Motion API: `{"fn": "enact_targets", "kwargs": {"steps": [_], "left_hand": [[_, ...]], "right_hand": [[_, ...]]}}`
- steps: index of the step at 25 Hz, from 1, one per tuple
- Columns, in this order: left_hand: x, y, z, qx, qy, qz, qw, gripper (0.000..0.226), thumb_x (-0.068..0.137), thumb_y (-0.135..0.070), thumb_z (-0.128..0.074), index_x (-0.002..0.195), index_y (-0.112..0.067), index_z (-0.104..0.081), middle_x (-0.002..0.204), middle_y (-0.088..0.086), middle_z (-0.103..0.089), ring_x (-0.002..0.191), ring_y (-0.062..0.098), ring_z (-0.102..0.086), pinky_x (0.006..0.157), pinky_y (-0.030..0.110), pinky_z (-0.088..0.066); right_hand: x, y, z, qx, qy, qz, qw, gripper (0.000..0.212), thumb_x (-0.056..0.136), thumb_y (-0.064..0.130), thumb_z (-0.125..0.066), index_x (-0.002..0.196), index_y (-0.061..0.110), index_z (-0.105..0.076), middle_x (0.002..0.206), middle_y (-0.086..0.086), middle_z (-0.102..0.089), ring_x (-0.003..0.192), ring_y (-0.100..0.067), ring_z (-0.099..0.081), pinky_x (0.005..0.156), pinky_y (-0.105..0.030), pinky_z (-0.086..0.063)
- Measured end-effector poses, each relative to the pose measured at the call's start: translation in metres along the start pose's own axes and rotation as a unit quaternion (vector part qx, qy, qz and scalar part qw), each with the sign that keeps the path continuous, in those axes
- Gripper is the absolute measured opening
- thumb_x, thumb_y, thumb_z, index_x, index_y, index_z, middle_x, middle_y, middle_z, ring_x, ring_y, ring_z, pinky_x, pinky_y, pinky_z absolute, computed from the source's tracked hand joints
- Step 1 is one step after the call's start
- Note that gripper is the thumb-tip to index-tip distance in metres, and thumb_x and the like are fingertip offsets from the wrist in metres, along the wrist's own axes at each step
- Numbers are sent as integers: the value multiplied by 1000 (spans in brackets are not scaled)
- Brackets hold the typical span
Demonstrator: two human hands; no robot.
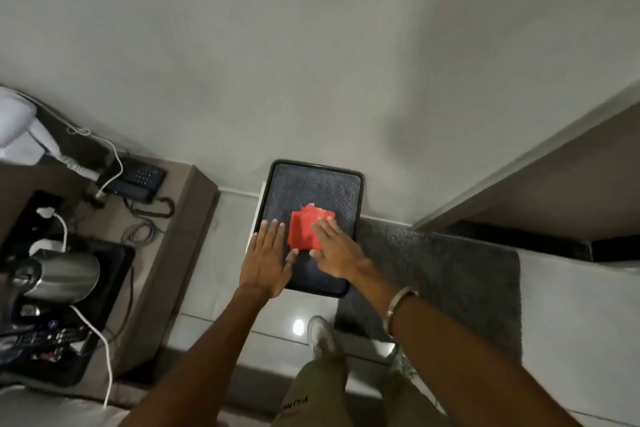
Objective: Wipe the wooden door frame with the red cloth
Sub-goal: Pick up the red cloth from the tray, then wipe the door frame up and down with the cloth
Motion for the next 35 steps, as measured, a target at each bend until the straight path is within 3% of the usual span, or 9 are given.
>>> {"fn": "enact_targets", "kwargs": {"steps": [8, 12, 14, 16, 19, 21, 26, 32, 35], "left_hand": [[31, 34, -52, -6, 9, -14, 1000, 87, 93, -63, -3, 162, -12, -21, 172, 10, -13, 160, 25, 1, 125, 37, 2], [23, 24, -39, -17, -12, -21, 1000, 82, 97, -59, -9, 161, -10, -25, 171, 11, -16, 160, 27, -1, 126, 38, -1], [18, 11, -18, -35, -36, -16, 999, 78, 100, -56, -13, 160, -8, -26, 171, 12, -17, 160, 28, -2, 126, 37, -2], [13, -14, 17, -49, -78, -24, 996, 78, 99, -55, -14, 160, -6, -27, 171, 13, -19, 160, 28, -4, 126, 38, -3], [16, -65, 79, -57, -154, -64, 984, 74, 102, -50, -18, 158, -4, -30, 169, 17, -23, 159, 32, -10, 130, 45, -12], [21, -104, 122, -59, -203, -95, 973, 68, 104, -44, -22, 156, -3, -34, 167, 19, -28, 158, 34, -14, 129, 51, -18], [22, -263, 229, 1, -311, -266, 912, 57, 104, -37, -33, 151, -6, -42, 165, 15, -34, 158, 32, -18, 127, 48, -20], [2, -412, 307, 48, -422, -401, 812, 54, 103, -32, -43, 150, -6, -44, 164, 15, -36, 157, 32, -21, 127, 51, -24], [-11, -460, 352, 53, -485, -426, 762, 57, 102, -29, -47, 153, -4, -41, 165, 16, -33, 158, 32, -19, 129, 48, -18]], "right_hand": [[77, 8, -67, -164, -21, -45, 985, 72, 106, 23, -43, 159, 1, 0, 169, -24, -3, 155, -48, -9, 124, -61, -17], [87, 13, -28, -141, -127, -65, 980, 47, 95, 22, -65, 137, 5, -55, 136, -21, -62, 116, -40, -66, 92, -47, -57], [75, 3, 18, 28, -127, -88, 988, 32, 93, 20, -65, 121, 4, -65, 119, -20, -70, 105, -39, -69, 87, -43, -57], [47, -24, 46, 307, -95, -186, 929, 23, 92, 19, -61, 104, 2, -71, 103, -21, -73, 97, -38, -68, 81, -40, -52], [-21, -42, 90, 680, -95, -207, 696, 19, 65, 6, -59, 82, 4, -68, 80, -10, -67, 84, -30, -65, 76, -38, -49], [-64, -47, 124, 794, -84, -143, 585, 22, 77, 7, -56, 94, 8, -69, 91, -9, -74, 85, -26, -71, 86, -40, -55], [-177, -104, 228, 829, -185, -5, 528, 44, 84, 0, -74, 124, 16, -64, 137, -19, -63, 126, -37, -61, 106, -54, -51], [-298, -175, 313, 755, -460, 21, 467, 56, 91, -10, -63, 143, 9, -53, 122, -9, -68, 107, -23, -68, 108, -54, -50], [-362, -186, 354, 612, -635, 25, 471, 59, 97, 2, -63, 146, 32, -47, 130, 9, -65, 114, -1, -64, 113, -46, -49]]}}
Point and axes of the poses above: each hand's wrist, its own x-axis towards the middle knuckle, its own z-axis out of the back of the hand, y = z × x, the point moved 7 cm from there along x, towards the middle knuckle
